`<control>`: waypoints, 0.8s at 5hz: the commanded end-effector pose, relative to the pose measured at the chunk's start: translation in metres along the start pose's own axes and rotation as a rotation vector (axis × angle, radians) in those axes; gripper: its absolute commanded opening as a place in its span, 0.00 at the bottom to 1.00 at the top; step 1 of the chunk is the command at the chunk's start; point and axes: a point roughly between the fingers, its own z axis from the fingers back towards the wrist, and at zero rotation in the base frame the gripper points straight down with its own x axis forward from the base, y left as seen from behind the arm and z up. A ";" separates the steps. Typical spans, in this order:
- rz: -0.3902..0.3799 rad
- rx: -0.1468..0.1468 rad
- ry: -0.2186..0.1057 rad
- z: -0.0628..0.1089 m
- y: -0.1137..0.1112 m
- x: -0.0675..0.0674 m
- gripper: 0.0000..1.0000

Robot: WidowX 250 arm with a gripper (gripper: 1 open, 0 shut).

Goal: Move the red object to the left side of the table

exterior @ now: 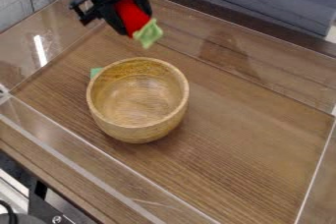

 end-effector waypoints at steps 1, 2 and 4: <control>0.025 -0.021 -0.074 0.013 -0.004 0.012 0.00; 0.059 -0.016 -0.108 0.008 0.004 0.017 0.00; 0.155 -0.007 -0.189 -0.003 0.011 0.023 0.00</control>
